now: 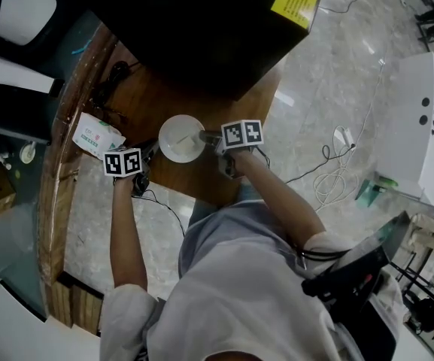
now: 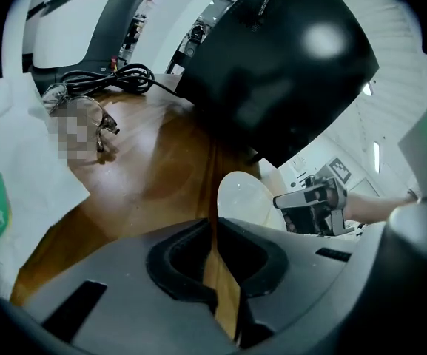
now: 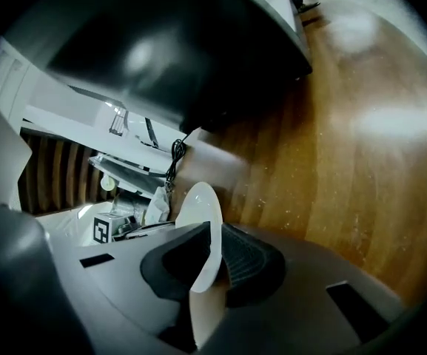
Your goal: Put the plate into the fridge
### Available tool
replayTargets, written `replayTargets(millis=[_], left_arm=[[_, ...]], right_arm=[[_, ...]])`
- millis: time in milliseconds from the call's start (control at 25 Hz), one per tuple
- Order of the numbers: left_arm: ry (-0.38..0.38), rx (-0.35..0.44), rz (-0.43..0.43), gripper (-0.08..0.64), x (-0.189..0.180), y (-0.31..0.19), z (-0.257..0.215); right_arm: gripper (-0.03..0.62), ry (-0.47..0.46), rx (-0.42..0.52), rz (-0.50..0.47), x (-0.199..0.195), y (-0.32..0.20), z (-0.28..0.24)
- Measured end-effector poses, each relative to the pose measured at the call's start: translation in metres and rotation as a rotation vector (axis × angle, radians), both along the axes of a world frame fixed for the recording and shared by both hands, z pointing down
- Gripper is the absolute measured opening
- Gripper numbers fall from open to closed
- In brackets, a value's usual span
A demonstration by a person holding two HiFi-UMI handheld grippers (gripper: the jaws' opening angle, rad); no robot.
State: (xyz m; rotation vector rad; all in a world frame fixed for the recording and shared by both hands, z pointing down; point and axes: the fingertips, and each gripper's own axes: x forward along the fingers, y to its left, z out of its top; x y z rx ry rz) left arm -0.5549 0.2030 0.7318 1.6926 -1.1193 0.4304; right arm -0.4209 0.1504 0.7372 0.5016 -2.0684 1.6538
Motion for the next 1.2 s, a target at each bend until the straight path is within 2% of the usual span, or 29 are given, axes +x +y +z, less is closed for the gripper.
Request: replayTargets(millis=[200,280,360,480,600,720,880,1200], left_arm=[[-0.012,0.001,-0.019,0.026,-0.002,-0.003,0.002],[-0.013,-0.001,-0.025,0.023,-0.001,-0.005,0.006],[0.001,-0.010,-0.014,0.021,0.004,-0.005,0.008],[-0.016,-0.020,-0.004,0.020,0.004,-0.006,0.009],[0.015,-0.028,-0.019,0.020,0.003,-0.007,0.012],[-0.004,-0.018,-0.014,0.020,0.003,-0.006,0.012],[-0.073,0.069,-0.008,0.021,0.010,-0.007,0.003],[-0.092,0.181,-0.053,0.021,0.027,-0.006,-0.008]], right_arm=[[0.048,-0.137,-0.155,-0.015,-0.001,0.003,-0.003],[0.038,-0.172,-0.189,-0.019,-0.001,0.005,-0.001],[0.037,-0.174,-0.165,-0.047,-0.004,0.009,-0.002],[0.037,-0.160,-0.101,-0.050,-0.011,0.008,-0.001],[0.032,-0.170,-0.105,-0.012,-0.013,0.004,0.000],[0.028,-0.158,-0.096,-0.012,-0.011,0.006,0.001],[0.026,-0.154,-0.084,-0.012,-0.006,0.010,-0.003],[0.026,-0.141,-0.054,-0.032,-0.006,0.013,-0.008]])
